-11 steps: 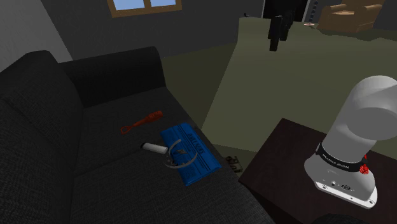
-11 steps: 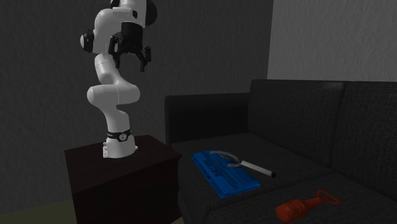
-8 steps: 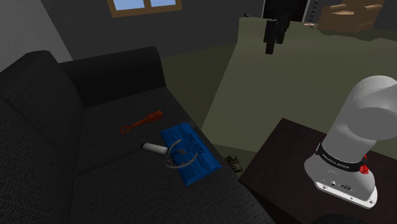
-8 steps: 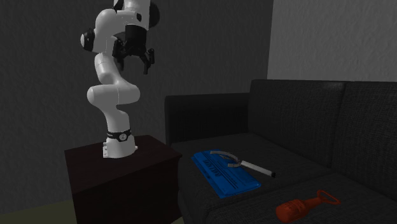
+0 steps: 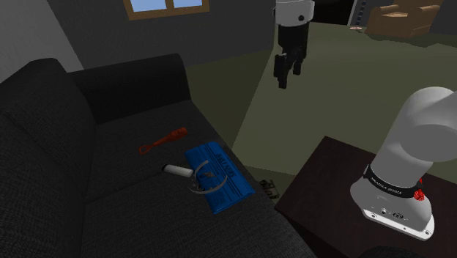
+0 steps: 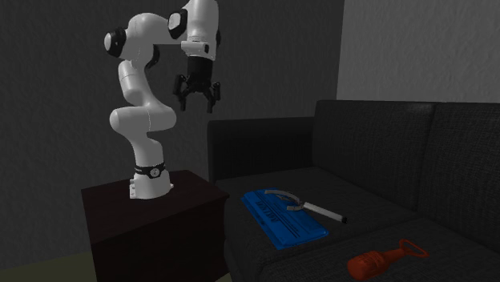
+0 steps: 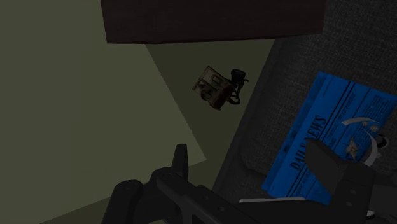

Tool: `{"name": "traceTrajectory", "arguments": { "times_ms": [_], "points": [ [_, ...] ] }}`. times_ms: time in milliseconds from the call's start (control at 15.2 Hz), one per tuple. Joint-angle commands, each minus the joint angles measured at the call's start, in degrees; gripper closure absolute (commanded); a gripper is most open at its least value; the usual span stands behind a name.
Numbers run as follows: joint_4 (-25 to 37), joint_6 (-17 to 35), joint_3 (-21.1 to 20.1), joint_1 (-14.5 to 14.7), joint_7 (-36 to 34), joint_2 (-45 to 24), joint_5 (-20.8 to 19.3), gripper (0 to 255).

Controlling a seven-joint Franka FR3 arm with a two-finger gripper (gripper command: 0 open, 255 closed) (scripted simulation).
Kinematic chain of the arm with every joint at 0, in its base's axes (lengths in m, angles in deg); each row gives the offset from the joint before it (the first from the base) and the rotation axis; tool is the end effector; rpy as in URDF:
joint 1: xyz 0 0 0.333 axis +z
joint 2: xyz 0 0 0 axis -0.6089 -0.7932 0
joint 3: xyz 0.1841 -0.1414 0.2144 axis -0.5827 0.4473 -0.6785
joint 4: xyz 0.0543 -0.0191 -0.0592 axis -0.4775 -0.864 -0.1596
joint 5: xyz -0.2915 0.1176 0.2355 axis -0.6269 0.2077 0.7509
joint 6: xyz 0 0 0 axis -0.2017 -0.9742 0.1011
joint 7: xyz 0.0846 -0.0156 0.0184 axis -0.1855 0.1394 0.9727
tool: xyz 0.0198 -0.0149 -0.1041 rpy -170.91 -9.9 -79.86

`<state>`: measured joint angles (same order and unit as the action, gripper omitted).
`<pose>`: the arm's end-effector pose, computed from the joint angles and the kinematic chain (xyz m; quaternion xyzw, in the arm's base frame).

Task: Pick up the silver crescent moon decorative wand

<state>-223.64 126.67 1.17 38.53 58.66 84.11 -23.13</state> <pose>0.3455 0.0860 0.5371 0.9978 0.0064 -0.0110 0.0649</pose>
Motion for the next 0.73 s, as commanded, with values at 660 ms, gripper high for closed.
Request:
{"name": "traceTrajectory", "arguments": {
  "times_ms": [660],
  "points": [
    [5.16, 13.44, -11.04, 1.13, -15.04, -21.51, 1.00, 0]
  ]
}}
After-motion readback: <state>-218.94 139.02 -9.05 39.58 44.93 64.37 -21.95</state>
